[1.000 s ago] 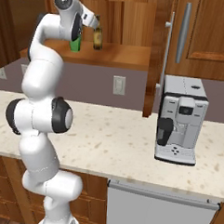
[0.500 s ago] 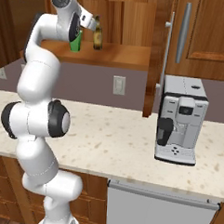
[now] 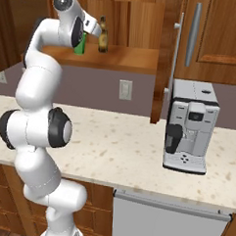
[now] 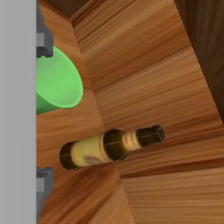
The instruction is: Open the cabinet directly in front. Then move the beer and the cup to the dining counter with the candle on it.
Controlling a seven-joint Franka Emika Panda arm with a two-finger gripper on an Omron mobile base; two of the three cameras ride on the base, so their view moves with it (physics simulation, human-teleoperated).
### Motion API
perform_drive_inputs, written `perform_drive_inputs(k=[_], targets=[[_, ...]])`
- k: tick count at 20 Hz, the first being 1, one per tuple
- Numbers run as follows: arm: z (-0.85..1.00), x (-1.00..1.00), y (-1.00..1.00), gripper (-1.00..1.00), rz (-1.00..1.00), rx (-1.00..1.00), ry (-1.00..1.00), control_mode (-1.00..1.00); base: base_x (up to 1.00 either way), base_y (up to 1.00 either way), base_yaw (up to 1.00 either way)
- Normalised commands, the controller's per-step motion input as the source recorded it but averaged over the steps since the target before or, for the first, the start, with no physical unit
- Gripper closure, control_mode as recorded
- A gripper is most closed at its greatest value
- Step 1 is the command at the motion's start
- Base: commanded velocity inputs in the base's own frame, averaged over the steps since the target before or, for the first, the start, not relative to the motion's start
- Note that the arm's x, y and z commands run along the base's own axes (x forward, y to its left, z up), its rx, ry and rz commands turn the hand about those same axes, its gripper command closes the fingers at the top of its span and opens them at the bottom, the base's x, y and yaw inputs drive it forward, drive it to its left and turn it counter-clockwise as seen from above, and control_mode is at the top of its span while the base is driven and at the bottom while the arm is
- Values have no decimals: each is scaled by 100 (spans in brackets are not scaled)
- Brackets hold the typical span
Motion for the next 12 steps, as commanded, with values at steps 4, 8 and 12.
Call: perform_drive_inputs(k=[4, 8, 12], targets=[[-2, 20, 0, -100, 0, 0, 4, -100, 0, 0, 0], [-16, 27, 0, -100, 0, 0, 11, -100, 0, 0, 0], [-20, 31, 1, -100, 0, 0, 11, -100, 0, 0, 0]])
